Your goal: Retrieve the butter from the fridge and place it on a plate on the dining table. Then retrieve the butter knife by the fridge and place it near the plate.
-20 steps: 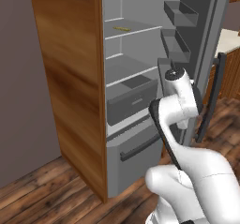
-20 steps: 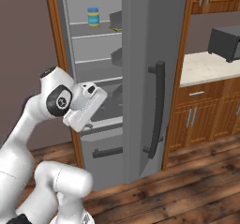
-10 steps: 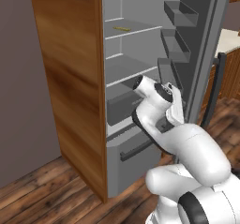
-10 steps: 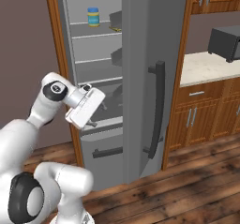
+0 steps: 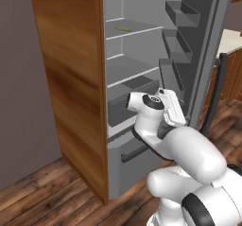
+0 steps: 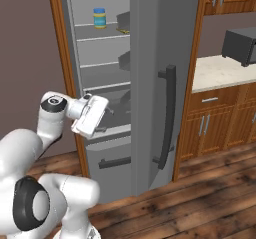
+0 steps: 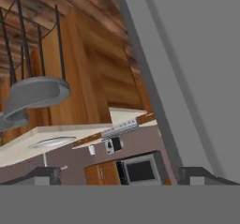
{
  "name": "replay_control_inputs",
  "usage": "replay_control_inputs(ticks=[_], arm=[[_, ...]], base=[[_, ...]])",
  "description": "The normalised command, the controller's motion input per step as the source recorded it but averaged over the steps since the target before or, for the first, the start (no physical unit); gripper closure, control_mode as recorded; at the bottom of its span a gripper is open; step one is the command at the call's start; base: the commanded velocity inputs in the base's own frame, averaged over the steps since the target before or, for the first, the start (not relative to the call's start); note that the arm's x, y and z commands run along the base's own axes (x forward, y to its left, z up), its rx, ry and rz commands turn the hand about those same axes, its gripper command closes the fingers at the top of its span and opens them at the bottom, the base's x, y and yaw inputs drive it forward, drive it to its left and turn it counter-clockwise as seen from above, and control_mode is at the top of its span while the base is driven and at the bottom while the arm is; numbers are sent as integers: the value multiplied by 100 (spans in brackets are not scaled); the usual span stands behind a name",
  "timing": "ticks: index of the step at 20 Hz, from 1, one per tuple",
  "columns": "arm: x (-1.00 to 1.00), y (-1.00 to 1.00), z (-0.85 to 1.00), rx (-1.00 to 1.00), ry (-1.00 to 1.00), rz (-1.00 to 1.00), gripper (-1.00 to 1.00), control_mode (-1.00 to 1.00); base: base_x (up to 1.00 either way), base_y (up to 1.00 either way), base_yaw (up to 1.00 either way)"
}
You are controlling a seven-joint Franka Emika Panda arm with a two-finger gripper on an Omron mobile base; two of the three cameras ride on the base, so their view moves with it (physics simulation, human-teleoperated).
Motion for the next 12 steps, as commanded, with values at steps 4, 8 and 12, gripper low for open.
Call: replay_control_inputs(ticks=[4,8,12], arm=[[0,-5,20,-15,0,20,-100,-100],[0,0,26,-13,0,18,-100,-100],[0,-1,41,-9,2,11,-100,-100]], base=[[0,0,0],[0,0,0],[0,0,0]])
